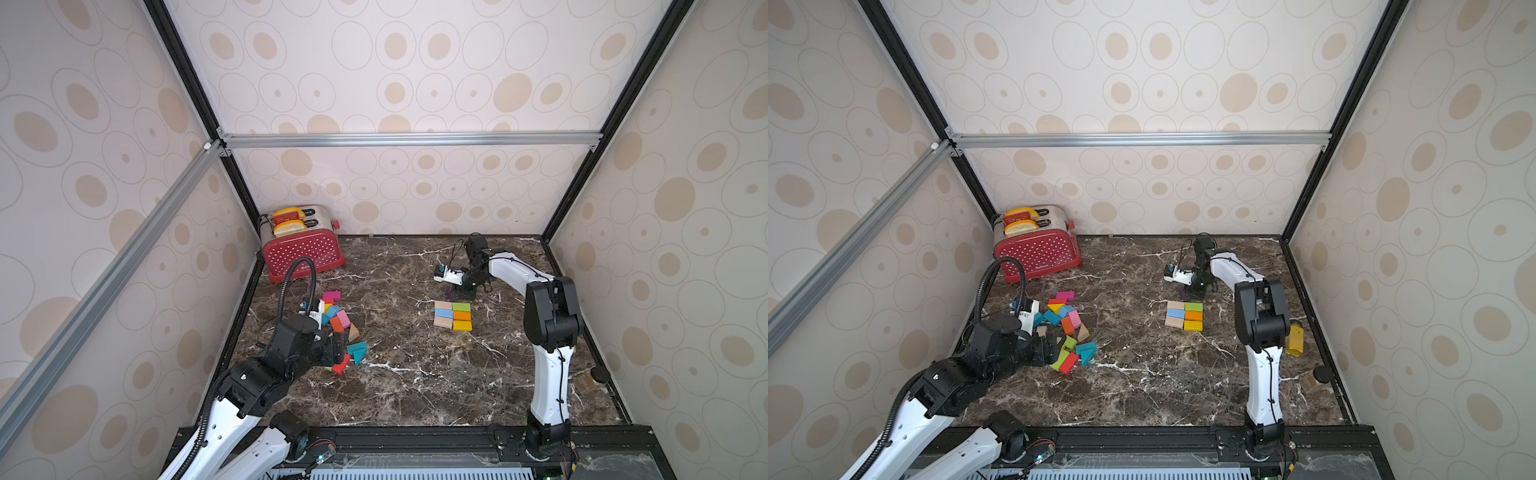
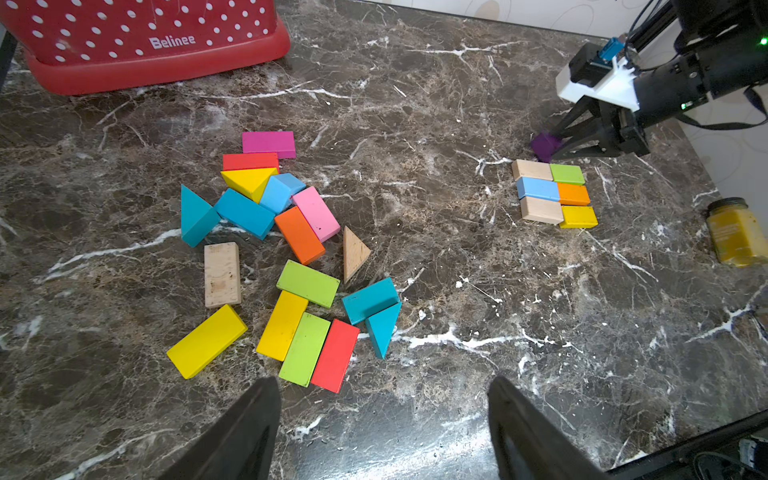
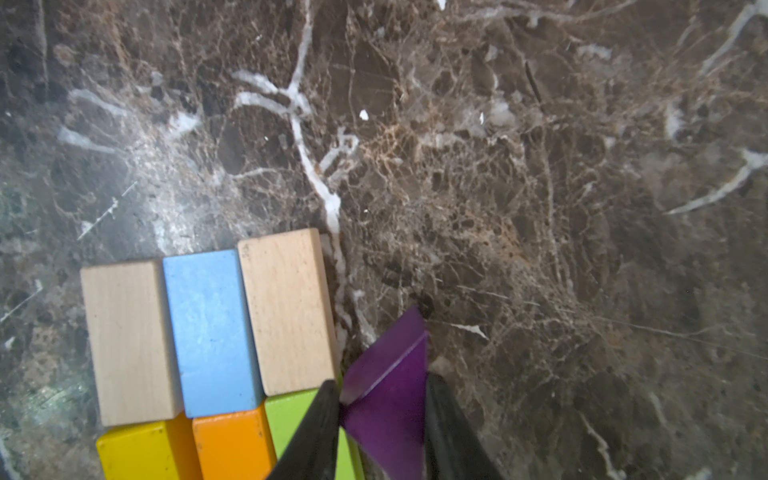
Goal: Assemble a piece of candy with building blocks
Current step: Assemble the building block at the center of the board.
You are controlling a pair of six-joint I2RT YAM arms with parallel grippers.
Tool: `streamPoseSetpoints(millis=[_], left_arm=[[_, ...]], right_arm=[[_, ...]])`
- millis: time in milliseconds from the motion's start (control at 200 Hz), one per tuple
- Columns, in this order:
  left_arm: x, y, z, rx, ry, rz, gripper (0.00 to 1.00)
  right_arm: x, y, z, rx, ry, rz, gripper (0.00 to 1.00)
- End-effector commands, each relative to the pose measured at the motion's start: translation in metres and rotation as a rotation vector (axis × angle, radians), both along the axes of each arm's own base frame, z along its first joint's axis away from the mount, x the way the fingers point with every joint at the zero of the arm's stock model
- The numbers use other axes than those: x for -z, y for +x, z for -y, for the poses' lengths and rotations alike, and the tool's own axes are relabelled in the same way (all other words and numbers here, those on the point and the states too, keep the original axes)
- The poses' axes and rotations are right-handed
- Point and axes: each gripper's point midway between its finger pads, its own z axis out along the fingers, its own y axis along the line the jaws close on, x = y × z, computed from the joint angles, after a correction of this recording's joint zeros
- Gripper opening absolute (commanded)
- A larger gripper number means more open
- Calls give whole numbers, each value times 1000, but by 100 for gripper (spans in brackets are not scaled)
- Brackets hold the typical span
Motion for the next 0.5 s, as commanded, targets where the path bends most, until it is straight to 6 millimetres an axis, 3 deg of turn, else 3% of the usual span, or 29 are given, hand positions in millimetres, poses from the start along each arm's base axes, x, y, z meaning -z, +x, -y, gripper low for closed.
streamPoseSetpoints(millis=[0, 160, 496], left_arm=[[-1, 1, -1, 0, 6, 5, 80], [-1, 1, -1, 0, 6, 5, 80], [-1, 1, -1, 0, 6, 5, 80]], right_arm=[[8, -5, 2, -22, -12, -38, 34], [9, -4, 0, -17, -2, -47, 37], [-4, 1, -4, 5, 25, -22, 62]])
